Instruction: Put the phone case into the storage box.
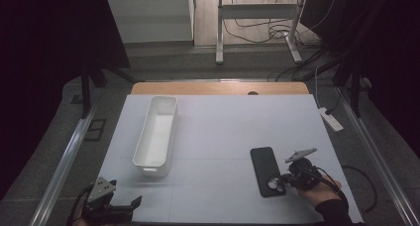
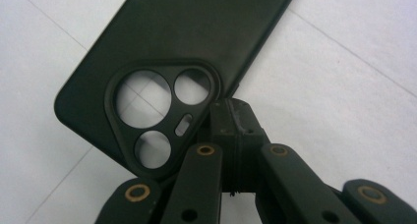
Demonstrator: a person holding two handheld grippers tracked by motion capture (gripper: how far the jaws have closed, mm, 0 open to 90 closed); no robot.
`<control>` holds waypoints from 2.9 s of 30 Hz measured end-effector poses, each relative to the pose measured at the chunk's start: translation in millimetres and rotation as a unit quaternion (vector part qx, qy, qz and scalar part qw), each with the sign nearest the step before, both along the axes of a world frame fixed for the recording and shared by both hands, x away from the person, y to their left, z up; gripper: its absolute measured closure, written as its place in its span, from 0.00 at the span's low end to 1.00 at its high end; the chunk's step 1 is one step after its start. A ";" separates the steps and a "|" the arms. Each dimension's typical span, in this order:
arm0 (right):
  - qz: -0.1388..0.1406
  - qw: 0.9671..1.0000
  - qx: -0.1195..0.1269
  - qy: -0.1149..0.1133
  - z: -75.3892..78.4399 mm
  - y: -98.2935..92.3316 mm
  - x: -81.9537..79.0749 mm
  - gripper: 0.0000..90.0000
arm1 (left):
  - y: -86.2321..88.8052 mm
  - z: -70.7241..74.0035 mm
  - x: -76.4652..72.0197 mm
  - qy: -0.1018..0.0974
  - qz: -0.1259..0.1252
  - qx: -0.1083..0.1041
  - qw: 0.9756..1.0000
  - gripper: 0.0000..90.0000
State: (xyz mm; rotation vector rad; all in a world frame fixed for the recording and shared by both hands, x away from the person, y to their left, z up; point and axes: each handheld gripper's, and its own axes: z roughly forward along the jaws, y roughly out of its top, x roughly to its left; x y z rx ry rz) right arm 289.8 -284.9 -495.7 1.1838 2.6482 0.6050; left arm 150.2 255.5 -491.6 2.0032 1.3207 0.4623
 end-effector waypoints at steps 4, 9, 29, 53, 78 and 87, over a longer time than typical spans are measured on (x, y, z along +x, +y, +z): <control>0.001 1.000 0.011 0.007 0.4 -0.5 -1.4 1.00 | -0.6 -0.1 0.1 0.000 0.000 0.002 1.000 0.02; 0.017 1.000 0.015 0.013 -0.6 7.2 -4.1 1.00 | -0.7 -0.1 0.1 0.000 0.000 0.003 1.000 0.02; 0.071 0.996 0.037 0.033 -4.9 36.5 -9.7 1.00 | -0.8 -0.3 0.3 0.001 0.001 0.003 1.000 0.02; 0.146 0.988 0.038 0.030 -8.7 84.4 -3.7 1.00 | -0.3 -0.4 0.6 0.002 0.002 0.002 1.000 0.02; 0.162 0.986 0.024 0.004 -10.4 123.4 32.4 1.00 | 0.1 -0.6 1.0 0.004 0.002 0.000 1.000 0.02; 0.157 0.987 0.022 -0.003 -10.7 133.1 49.4 1.00 | -0.2 -0.7 1.1 0.004 0.002 0.002 1.000 0.02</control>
